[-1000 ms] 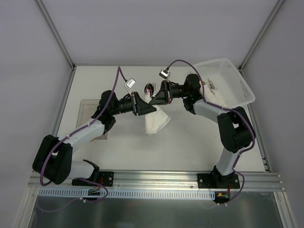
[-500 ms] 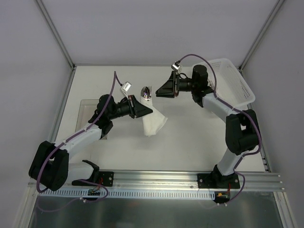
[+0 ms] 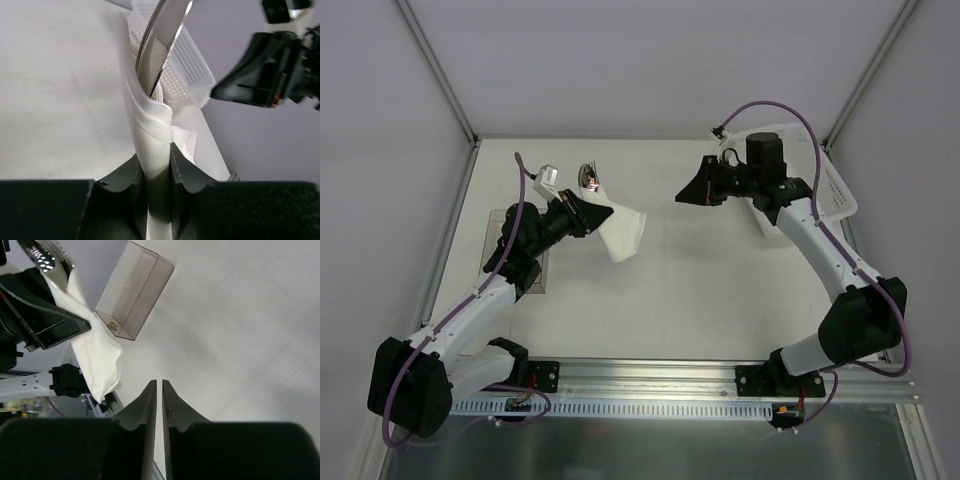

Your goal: Place the utensils on the paper napkin and roll it up

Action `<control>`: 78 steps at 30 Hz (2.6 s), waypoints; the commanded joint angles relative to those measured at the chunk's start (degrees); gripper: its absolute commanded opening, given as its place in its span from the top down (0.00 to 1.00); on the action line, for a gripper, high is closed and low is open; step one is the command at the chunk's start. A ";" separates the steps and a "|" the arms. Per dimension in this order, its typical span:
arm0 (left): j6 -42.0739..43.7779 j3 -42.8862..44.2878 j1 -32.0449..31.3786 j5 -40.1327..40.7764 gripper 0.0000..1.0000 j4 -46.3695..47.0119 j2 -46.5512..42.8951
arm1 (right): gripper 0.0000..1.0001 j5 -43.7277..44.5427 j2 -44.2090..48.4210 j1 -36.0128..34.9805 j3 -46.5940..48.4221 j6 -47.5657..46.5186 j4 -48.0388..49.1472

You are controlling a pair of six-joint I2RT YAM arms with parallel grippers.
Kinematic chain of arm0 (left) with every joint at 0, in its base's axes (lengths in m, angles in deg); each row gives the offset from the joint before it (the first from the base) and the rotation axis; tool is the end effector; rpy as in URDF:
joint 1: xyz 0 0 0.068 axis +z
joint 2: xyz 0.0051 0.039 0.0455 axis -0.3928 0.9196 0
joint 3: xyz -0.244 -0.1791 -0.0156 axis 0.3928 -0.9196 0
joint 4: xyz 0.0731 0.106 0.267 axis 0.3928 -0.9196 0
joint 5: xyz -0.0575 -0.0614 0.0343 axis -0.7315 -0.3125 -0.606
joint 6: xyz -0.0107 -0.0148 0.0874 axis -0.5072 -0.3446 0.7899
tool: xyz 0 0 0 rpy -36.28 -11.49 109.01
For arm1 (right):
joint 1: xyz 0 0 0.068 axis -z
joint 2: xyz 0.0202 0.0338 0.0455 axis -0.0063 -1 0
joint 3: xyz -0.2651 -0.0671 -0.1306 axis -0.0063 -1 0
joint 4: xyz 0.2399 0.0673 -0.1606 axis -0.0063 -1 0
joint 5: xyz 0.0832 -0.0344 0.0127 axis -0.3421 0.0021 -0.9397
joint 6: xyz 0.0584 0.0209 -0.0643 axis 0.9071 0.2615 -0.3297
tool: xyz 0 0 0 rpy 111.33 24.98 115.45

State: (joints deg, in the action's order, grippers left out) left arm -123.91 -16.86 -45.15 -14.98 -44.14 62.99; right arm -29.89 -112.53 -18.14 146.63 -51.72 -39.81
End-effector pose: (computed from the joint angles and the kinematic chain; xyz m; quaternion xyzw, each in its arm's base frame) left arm 0.2687 -0.1406 0.3174 0.0056 0.6878 -0.4981 0.5280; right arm 0.3695 0.1781 0.3529 -0.2834 0.7564 0.4213 0.4124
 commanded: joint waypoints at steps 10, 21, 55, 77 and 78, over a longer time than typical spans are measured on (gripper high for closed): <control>-2.31 2.13 0.40 8.82 1.00 0.24 -0.90 | 0.85 15.85 1.36 -17.19 9.96 -9.32 -6.17; -6.88 0.82 0.31 5.92 1.00 4.90 -0.29 | 0.63 10.67 -4.35 -20.89 10.66 -4.40 -3.89; -11.89 -0.06 0.31 -3.84 1.00 14.04 1.21 | 0.42 -8.49 -9.98 -20.63 7.33 10.27 13.42; -17.96 -0.94 0.31 -9.29 1.00 25.73 5.43 | 0.65 -17.10 -11.21 -18.43 -1.29 32.78 43.48; -17.87 -0.94 0.31 -9.20 1.00 25.64 5.34 | 0.68 -17.19 -11.21 -18.52 -1.46 32.96 44.01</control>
State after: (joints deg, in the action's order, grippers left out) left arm -140.79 -17.80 -44.41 -22.71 -24.45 68.39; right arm -44.86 -123.74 -35.76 144.73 -22.80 -4.77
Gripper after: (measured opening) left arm 0.161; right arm 0.346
